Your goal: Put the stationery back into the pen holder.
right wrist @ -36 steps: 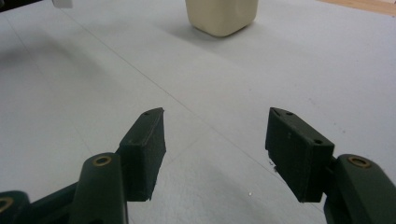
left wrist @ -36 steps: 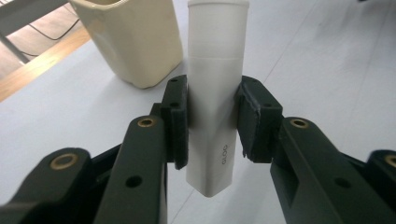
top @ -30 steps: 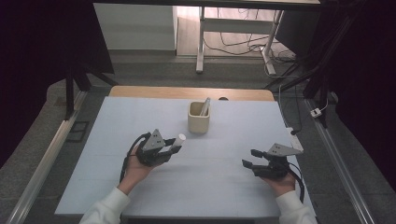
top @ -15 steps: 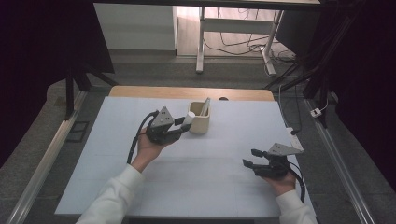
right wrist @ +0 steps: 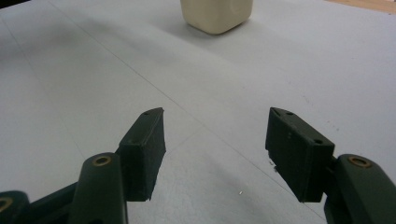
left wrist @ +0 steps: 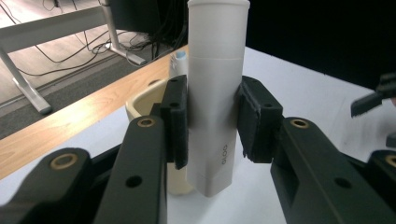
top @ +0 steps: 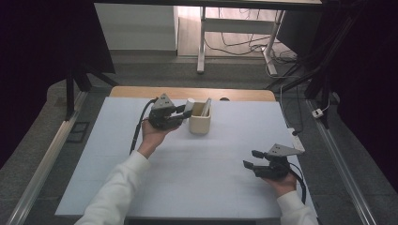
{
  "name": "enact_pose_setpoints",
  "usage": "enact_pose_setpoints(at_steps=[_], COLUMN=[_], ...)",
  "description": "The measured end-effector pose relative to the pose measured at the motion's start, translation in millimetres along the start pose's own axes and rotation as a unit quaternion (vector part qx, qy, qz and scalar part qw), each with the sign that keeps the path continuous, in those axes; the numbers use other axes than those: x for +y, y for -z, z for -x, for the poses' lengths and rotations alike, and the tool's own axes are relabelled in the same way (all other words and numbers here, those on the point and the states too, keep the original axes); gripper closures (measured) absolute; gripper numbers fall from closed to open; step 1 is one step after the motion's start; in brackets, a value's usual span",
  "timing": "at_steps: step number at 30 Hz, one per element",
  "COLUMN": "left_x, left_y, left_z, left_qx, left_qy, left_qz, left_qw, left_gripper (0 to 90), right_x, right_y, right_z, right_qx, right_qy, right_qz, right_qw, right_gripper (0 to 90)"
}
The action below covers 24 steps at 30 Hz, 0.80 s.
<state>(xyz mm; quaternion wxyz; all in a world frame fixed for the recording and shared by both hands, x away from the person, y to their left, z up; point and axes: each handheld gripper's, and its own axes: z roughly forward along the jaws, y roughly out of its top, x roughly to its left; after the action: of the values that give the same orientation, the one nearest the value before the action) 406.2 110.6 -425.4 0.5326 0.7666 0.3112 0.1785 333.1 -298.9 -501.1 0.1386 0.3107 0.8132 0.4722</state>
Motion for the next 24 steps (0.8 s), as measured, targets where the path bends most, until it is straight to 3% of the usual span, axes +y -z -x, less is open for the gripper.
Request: enact_pose_setpoints(at_steps=[13,20,24], left_x=[23.8,30.9,30.5], left_y=[-25.6,-45.1,-56.0], left_z=[-6.9,-11.7,-17.7], left_qx=[0.0,0.001,0.0], left_qy=[-0.008,-0.002,0.013], left_qz=[-0.008,-0.01,-0.006], left_qw=[0.9999,0.9999,0.9999], left_gripper=[65.1,64.9,64.7], right_x=[-1.0,-1.4,-1.4], right_y=[-0.6,-2.0,-2.3], right_z=[1.1,0.9,1.0], right_qx=[-0.001,0.003,0.004], right_qy=[-0.001,-0.001,-0.002], right_qz=[-0.003,-0.004,-0.005], right_qw=[1.0,1.0,1.0], right_gripper=[36.8,36.8,36.8])
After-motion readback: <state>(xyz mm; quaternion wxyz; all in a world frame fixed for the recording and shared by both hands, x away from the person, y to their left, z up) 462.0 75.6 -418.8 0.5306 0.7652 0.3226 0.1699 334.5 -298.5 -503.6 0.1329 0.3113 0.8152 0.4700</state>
